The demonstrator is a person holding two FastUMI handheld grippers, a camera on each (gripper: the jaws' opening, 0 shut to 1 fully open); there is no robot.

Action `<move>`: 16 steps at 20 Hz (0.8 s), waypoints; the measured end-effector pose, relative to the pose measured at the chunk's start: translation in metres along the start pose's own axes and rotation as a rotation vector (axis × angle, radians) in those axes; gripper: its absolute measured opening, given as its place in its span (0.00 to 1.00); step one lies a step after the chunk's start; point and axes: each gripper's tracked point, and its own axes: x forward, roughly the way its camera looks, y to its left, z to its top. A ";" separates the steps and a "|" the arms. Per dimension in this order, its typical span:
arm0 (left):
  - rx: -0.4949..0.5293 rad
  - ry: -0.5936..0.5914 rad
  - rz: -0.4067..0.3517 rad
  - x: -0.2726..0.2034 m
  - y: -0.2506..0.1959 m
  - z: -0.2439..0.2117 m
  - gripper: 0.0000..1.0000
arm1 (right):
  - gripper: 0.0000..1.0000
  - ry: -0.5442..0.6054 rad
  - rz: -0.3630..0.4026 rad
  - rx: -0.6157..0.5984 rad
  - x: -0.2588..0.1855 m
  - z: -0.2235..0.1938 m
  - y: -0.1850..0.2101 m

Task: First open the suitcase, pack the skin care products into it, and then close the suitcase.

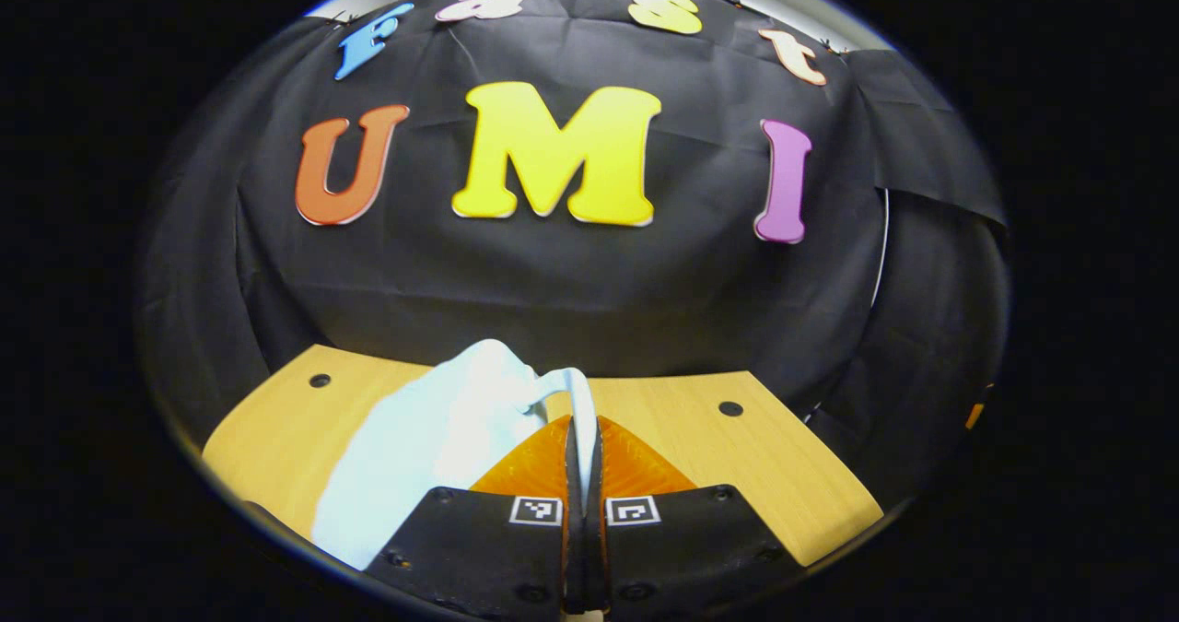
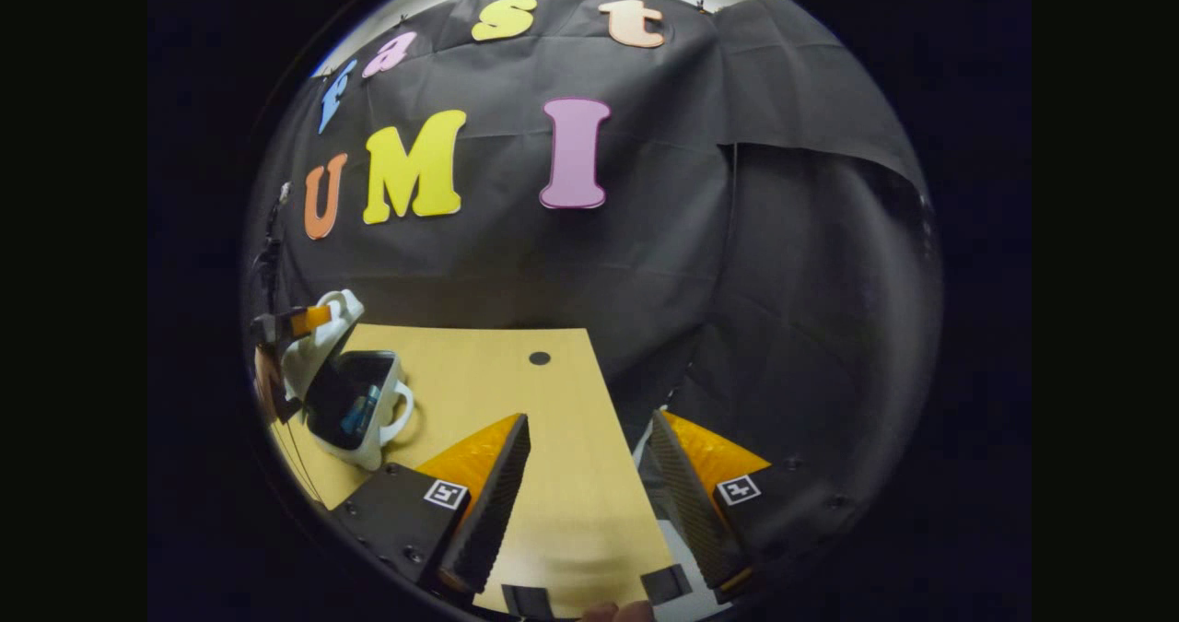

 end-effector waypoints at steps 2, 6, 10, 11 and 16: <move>0.013 0.042 -0.010 0.017 -0.019 -0.026 0.04 | 0.80 0.014 -0.027 -0.021 -0.004 -0.006 -0.011; 0.025 0.108 -0.017 0.041 -0.042 -0.069 0.04 | 0.80 0.059 -0.054 -0.036 -0.006 -0.019 -0.025; 0.065 0.151 -0.005 0.050 -0.052 -0.102 0.04 | 0.80 0.084 -0.051 -0.056 0.000 -0.024 -0.025; 0.083 0.152 0.001 0.054 -0.054 -0.105 0.04 | 0.78 0.084 -0.047 -0.057 0.002 -0.023 -0.024; 0.173 0.154 0.069 0.058 -0.057 -0.119 0.07 | 0.80 0.076 -0.001 -0.076 0.010 -0.017 -0.005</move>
